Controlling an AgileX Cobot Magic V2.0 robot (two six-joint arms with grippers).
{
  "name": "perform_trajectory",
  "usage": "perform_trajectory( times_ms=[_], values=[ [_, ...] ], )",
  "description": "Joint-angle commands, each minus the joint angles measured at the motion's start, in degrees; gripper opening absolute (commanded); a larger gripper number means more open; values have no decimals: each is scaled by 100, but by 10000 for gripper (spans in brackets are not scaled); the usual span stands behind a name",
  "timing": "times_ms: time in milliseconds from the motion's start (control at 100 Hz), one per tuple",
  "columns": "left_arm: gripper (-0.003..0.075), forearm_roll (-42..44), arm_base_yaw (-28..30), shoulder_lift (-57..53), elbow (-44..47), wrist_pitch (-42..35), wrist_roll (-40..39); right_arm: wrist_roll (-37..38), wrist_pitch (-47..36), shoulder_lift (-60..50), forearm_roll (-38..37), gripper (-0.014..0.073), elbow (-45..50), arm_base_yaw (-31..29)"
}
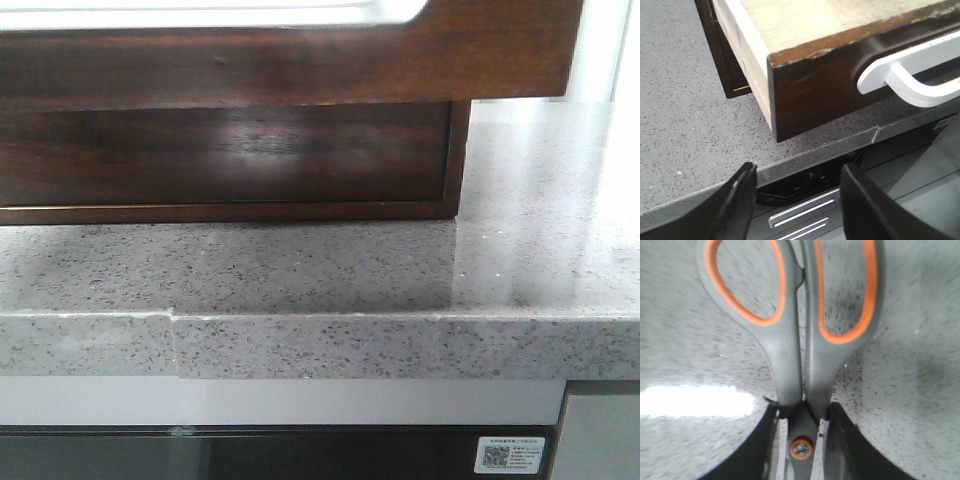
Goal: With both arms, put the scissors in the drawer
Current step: 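Lift the scissors with the right gripper and carry them over the drawer, then lower the scissors into the open drawer and open the right gripper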
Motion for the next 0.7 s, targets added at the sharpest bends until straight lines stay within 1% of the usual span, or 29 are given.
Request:
perform_trajectory(
  times_ms=[0,170,300,350,480,590,690],
  values=[
    [355,-162,-47,50,-162,-346,-66,-190,-320,-695,166,-9,-215,120],
    [355,-162,-47,50,-162,-346,-66,-616,-742,-1666,444,-9,-228,583],
    [355,-162,-47,50,-162,-346,-66,-1009,-1166,-2412,727,-9,-228,1091],
    [355,-162,-47,50,-162,-346,-66,-1316,-1295,-2638,913,-9,-228,1325],
    [355,-162,-47,50,-162,-346,-66,-2394,-1405,-3076,1595,-9,-228,2058],
    [355,-162,-47,50,-162,-346,-66,-3260,-1327,-3178,2130,-9,-228,2646],
    [355,-162,-47,50,-162,-346,-66,-3817,-1227,-3135,2326,-9,-228,3193]
  ],
)
